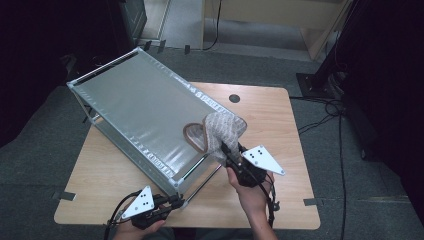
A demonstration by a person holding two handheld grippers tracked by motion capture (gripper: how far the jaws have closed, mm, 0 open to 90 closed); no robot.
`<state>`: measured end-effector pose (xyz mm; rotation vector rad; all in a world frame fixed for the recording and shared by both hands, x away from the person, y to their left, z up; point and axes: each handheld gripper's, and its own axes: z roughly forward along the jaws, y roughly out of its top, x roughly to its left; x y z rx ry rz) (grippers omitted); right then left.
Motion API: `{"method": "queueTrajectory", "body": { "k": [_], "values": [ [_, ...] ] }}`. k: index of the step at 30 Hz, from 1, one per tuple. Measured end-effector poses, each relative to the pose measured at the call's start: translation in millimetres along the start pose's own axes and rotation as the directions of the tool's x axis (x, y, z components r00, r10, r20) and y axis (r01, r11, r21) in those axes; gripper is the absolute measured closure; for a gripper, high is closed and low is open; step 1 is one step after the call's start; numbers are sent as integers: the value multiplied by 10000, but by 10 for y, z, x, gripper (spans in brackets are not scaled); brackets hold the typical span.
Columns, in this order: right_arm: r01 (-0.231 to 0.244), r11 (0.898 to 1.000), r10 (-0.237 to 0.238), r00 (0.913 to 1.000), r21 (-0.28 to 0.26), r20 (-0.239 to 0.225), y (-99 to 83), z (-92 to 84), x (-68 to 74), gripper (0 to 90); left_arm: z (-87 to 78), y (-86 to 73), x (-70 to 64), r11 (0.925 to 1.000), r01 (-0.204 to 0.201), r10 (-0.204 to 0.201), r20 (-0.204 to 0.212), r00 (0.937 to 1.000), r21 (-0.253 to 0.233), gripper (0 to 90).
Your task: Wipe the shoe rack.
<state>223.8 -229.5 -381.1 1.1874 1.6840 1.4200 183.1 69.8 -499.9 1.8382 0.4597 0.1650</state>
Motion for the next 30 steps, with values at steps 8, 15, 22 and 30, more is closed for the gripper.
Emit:
{"method": "queueTrajectory", "body": {
  "k": [8,15,22,30],
  "values": [
    [592,9977,-638,9839,-324,-1669,204,143,198,674,11,-2,-34,9999,-129,129,55,9999,45,812],
    [1457,9871,-1361,9819,664,-1317,191,221,234,706,11,-6,-65,9998,-200,201,-122,9997,47,814],
    [1330,9881,-1247,9867,770,-1044,173,89,185,708,5,-4,-68,9998,-170,171,-128,9998,100,813],
    [378,9993,-377,9978,7,550,110,-60,-221,696,-1,-3,-40,9999,-81,82,-91,9999,123,812]
  ]
}}
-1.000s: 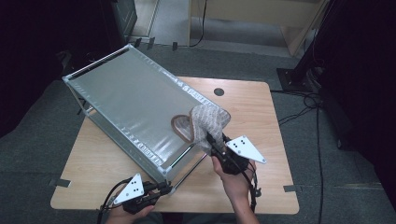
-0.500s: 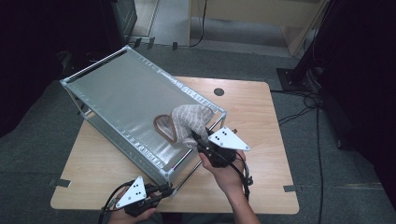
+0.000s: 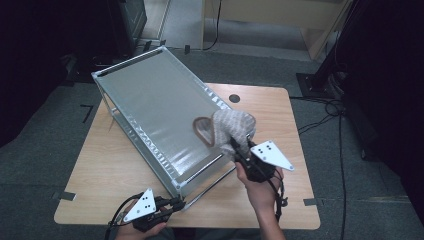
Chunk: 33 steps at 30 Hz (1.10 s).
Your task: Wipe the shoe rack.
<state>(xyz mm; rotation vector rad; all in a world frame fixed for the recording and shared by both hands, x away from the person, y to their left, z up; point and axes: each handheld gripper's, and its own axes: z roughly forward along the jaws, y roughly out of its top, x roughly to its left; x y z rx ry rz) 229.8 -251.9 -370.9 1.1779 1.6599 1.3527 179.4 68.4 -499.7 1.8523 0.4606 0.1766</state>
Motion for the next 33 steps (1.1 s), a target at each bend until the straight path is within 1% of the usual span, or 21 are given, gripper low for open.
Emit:
{"method": "queueTrajectory", "body": {
  "k": [3,5,6,8,11,13,15,17,18,19,20,21,23,24,25,26,28,29,31,32,33],
  "values": [
    [-131,9996,115,9978,239,650,-25,-28,-189,697,-2,2,13,10000,49,-49,32,10000,9,811],
    [-488,9977,453,9961,461,753,-51,-50,-322,696,0,1,23,9999,124,-124,112,9999,-10,810],
    [-637,9965,584,9939,548,931,-66,-66,-376,696,-1,0,28,9999,157,-157,145,9998,-9,810],
    [-708,9957,625,9897,603,1292,-88,-81,-434,695,-1,-1,37,9997,225,-224,246,9994,-6,807],
    [-855,9942,744,9847,648,1574,-141,-76,-511,689,-3,-1,38,9998,176,-177,234,9996,33,807],
    [-807,9936,636,9779,789,1990,-210,-39,-526,684,-2,-1,35,9998,200,-200,231,9995,4,807],
    [-598,9922,303,9671,1098,2524,-323,24,-536,680,-2,-2,36,9999,172,-172,215,9996,12,808],
    [-239,9861,-277,9520,1642,3048,-445,89,-536,680,-3,-4,36,9999,141,-141,204,9997,13,808],
    [-133,9808,-487,9496,1947,3097,-516,126,-541,680,-3,-4,36,9999,144,-144,212,9997,21,808],
    [-133,9808,-487,9496,1947,3097,-516,126,-541,680,-3,-4,36,9999,144,-144,212,9997,21,808],
    [-367,9676,-398,9549,2500,2943,-629,186,-546,679,-3,-5,37,9999,135,-136,216,9997,21,808],
    [-436,9619,-365,9579,2699,2848,-678,208,-545,679,-2,-5,40,9999,129,-129,221,9997,13,808],
    [-735,9486,-83,9665,3078,2565,-814,246,-532,679,-3,-5,42,9999,121,-122,240,9996,24,807],
    [-803,9322,-116,9680,3530,2508,-883,277,-518,678,-3,-5,44,9999,118,-118,245,9996,26,808],
    [-758,9120,-263,9700,4031,2418,-980,315,-500,678,-4,-6,45,9999,129,-130,249,9996,26,807],
    [-786,8987,-276,9717,4314,2346,-1038,333,-494,677,-5,-5,47,9999,129,-130,261,9996,34,807],
    [-955,8629,-132,9774,4963,2111,-1175,380,-504,675,-7,-5,47,9999,130,-131,259,9996,44,807],
    [-981,8527,-78,9797,5132,2003,-1225,396,-522,674,-7,-5,48,9999,133,-134,259,9996,48,807],
    [-1263,8501,258,9796,5112,1992,-1243,399,-541,670,-7,-4,50,9999,119,-120,257,9996,52,807],
    [-1258,8512,284,9805,5096,1945,-1233,398,-547,667,-6,-5,51,9999,120,-121,260,9996,48,807],
    [-1202,8570,272,9816,5011,1889,-1224,392,-545,665,-6,-5,52,9999,123,-125,263,9996,51,807]
  ]
}}
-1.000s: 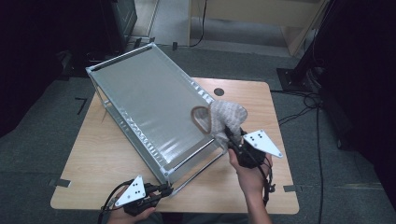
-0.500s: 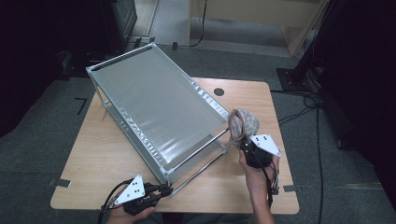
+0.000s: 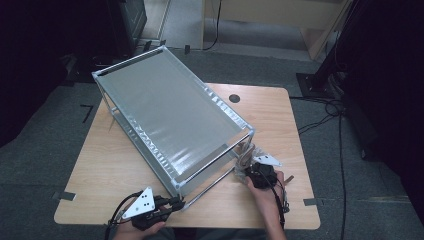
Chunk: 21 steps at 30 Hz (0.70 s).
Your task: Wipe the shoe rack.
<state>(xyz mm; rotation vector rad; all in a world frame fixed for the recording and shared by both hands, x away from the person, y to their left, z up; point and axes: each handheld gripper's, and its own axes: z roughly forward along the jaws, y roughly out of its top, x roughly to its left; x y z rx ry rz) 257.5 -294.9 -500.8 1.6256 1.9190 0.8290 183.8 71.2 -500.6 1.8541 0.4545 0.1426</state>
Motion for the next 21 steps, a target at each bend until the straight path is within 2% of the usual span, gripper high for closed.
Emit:
{"method": "queueTrajectory", "body": {
  "k": [2,4,6,7,9,10,11,12,13,15,16,17,19,21],
  "values": [
    [31,9995,-33,10000,-304,-71,4,-35,3,659,1,-1,3,10000,15,-15,21,10000,-7,807],
    [-104,9956,91,9999,-936,-141,29,-97,1,647,2,-2,6,10000,11,-11,32,10000,-10,807],
    [-305,9849,258,9992,-1706,-296,69,-186,10,639,3,-3,3,10000,20,-20,40,10000,-5,807],
    [-346,9764,282,9991,-2132,-328,88,-237,17,638,3,-2,1,10000,3,-3,30,10000,0,807],
    [-384,9516,319,9991,-3049,-263,130,-356,37,638,4,-3,1,10000,2,-2,43,10000,2,807],
    [-391,9353,325,9992,-3518,-246,154,-424,49,638,4,-4,3,10000,12,-12,42,10000,-4,807],
    [-357,9131,284,9993,-4062,-240,184,-514,67,638,4,-4,3,10000,12,-12,43,10000,-3,807],
    [-318,8992,241,9994,-4363,-232,201,-568,82,637,4,-5,3,10000,10,-10,41,10000,-2,807],
    [-239,8793,139,9996,-4756,-245,227,-646,108,635,4,-5,3,10000,13,-13,44,10000,-3,807],
    [-95,8631,-43,9996,-5050,-261,252,-717,142,627,4,-6,2,10000,11,-11,47,10000,7,807],
    [-13,8632,-162,9994,-5048,-304,262,-728,154,619,4,-6,2,10000,9,-9,45,10000,8,807],
    [21,8694,-215,9992,-4941,-335,268,-713,158,614,5,-6,2,10000,14,-14,49,10000,4,807],
    [-54,8847,-177,9988,-4661,-451,245,-647,159,611,5,-6,2,10000,12,-12,46,10000,14,807],
    [-44,9064,-177,9987,-4225,-485,214,-554,159,606,5,-6,1,10000,7,-7,37,10000,23,807]
  ]
}}
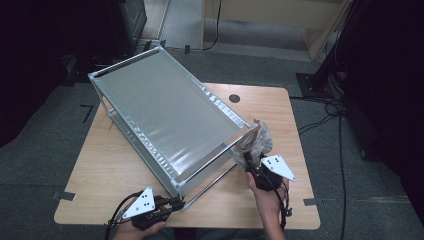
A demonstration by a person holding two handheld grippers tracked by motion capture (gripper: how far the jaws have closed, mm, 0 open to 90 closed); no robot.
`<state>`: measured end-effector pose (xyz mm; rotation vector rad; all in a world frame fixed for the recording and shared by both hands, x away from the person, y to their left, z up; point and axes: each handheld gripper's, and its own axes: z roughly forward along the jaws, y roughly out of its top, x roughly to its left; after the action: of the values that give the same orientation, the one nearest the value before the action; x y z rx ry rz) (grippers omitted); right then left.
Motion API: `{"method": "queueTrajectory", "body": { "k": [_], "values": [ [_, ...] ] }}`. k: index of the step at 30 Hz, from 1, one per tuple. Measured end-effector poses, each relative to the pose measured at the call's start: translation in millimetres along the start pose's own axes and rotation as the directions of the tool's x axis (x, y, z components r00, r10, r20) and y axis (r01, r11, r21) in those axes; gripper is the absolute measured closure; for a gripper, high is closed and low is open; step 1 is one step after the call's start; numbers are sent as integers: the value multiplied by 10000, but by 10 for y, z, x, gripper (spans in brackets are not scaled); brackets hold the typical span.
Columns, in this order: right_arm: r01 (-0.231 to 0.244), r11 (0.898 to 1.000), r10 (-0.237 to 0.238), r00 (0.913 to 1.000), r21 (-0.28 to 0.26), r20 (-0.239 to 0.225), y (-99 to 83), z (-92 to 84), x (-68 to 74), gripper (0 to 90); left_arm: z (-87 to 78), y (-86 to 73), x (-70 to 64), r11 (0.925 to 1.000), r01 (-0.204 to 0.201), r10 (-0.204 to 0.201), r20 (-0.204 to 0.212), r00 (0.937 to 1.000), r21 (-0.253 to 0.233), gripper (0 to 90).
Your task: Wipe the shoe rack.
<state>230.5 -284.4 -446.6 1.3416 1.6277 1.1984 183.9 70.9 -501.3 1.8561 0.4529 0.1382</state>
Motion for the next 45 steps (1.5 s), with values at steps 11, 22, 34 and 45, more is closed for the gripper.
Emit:
{"method": "queueTrajectory", "body": {
  "k": [11,22,34,45],
  "values": [
    [215,9326,-176,9997,3602,-143,-386,439,58,432,1,-1,1,10000,-10,10,2,10000,34,807],
    [318,9712,-417,9985,2362,368,-253,440,-14,153,4,-3,3,10000,-20,20,29,10000,64,808],
    [555,9706,-952,9822,2342,1618,-275,629,83,381,11,-4,-1,9999,-65,65,15,10000,98,810],
    [40,9998,-10,9889,-199,1483,219,292,130,399,14,-7,4,9999,-56,55,41,10000,93,810]
  ]
}}
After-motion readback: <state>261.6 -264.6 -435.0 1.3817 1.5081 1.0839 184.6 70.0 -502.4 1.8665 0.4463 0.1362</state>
